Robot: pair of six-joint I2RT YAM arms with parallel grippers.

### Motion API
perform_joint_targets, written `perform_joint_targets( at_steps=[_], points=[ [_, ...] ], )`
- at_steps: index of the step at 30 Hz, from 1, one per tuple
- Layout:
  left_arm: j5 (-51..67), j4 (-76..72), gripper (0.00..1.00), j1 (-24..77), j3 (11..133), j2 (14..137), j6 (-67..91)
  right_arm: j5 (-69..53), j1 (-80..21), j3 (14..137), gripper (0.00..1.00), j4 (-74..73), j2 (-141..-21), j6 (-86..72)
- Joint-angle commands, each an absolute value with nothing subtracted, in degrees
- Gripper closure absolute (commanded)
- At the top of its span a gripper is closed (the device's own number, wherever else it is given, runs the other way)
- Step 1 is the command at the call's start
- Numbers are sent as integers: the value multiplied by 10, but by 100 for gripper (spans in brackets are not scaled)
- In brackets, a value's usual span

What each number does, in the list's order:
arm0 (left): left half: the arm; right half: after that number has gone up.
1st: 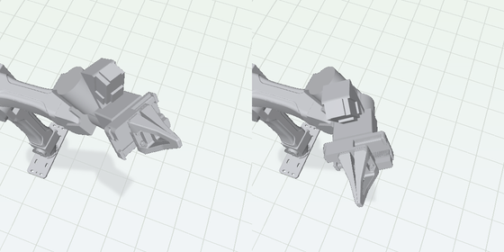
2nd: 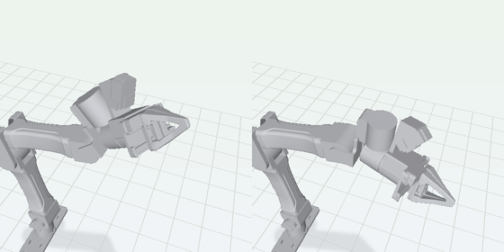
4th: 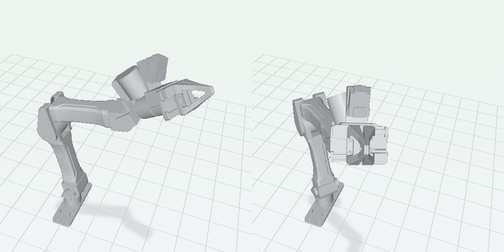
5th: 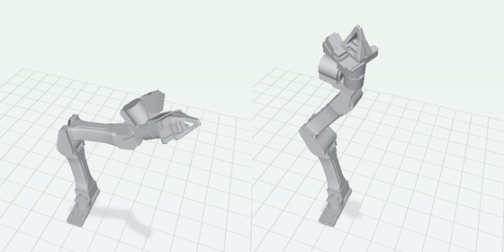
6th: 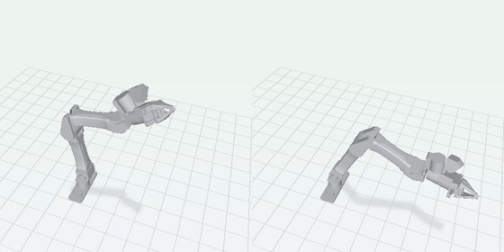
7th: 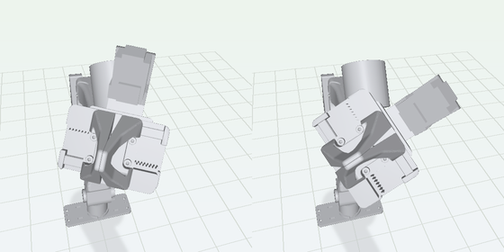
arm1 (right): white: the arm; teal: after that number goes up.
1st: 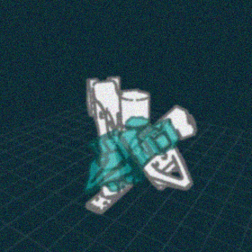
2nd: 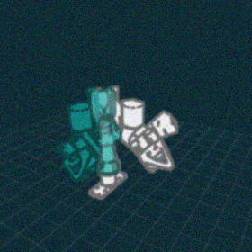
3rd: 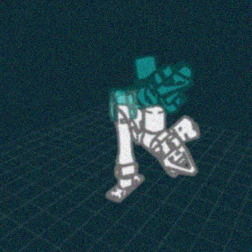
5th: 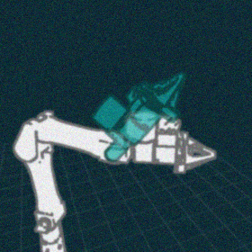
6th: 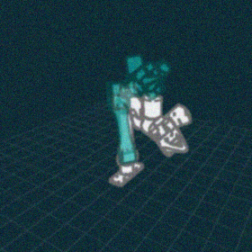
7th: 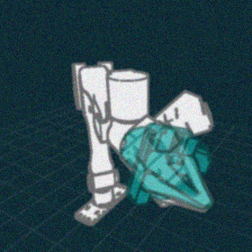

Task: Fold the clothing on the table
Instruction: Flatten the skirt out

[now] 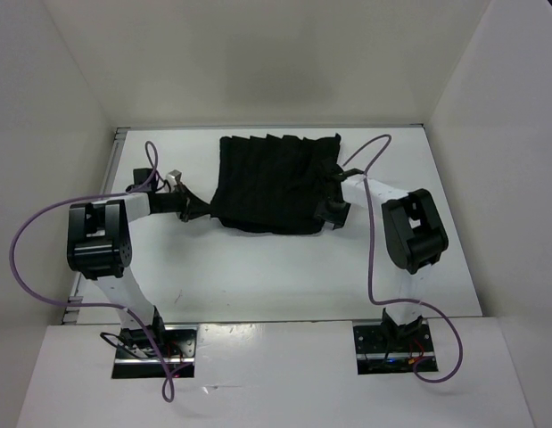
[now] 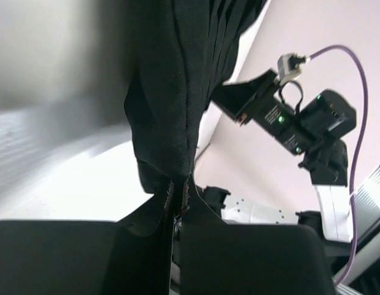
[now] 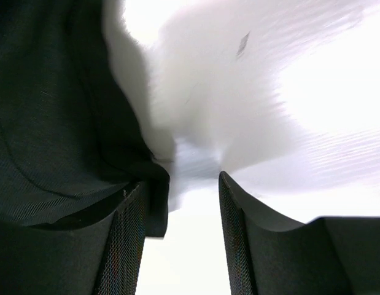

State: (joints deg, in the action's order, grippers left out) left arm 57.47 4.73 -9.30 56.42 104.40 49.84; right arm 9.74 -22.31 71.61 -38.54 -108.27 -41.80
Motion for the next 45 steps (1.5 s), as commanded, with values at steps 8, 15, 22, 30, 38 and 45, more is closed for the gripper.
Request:
perform_joint_targets(
  at_steps=[8, 15, 22, 30, 38, 45],
  points=[
    [570, 66, 100, -111, 570, 1037, 462, 197, -176, 722, 49, -447, -1013, -369],
    [570, 78, 100, -111, 570, 1037, 446, 88, -145, 694, 49, -394, -1012, -369],
    [570, 84, 100, -111, 575, 1037, 440, -81, -145, 678, 51, -305, -1060, -397],
    [570, 84, 100, -111, 575, 1037, 435, -156, -145, 667, 53, -249, -1091, -417],
    [570, 90, 100, -111, 580, 1048, 435, -201, -145, 650, 53, -222, -1092, -422],
    [570, 90, 100, -111, 580, 1058, 430, -193, -193, 679, 60, -242, -1127, -416]
  ],
)
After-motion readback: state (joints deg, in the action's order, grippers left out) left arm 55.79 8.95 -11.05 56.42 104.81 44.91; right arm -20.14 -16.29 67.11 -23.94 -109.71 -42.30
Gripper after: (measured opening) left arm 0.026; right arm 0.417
